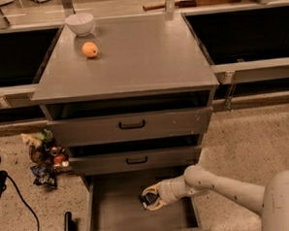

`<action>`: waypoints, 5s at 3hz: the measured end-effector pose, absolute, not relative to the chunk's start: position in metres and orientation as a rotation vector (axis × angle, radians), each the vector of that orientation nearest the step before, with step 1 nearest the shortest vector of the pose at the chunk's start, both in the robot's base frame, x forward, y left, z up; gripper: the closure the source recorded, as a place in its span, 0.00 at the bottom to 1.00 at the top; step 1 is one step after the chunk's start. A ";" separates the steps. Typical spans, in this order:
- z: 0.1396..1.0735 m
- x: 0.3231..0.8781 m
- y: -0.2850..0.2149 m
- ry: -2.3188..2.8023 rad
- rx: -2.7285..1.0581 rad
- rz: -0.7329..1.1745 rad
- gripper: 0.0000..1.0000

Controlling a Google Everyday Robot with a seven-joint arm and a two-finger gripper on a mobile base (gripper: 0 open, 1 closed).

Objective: Pick rxbar blueberry from bottom drawer and place on counter

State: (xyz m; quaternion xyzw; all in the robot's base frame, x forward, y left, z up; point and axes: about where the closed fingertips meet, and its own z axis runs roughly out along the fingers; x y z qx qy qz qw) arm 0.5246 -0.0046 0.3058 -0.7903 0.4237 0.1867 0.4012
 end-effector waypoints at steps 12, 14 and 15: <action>0.682 0.467 0.096 0.287 -2.439 -0.130 1.00; 0.747 0.487 0.095 0.226 -2.464 -0.224 1.00; 0.769 0.499 0.083 0.207 -2.455 -0.253 1.00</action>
Offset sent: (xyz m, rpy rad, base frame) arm -0.0324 0.0284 0.0956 -0.0114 -0.1925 0.1239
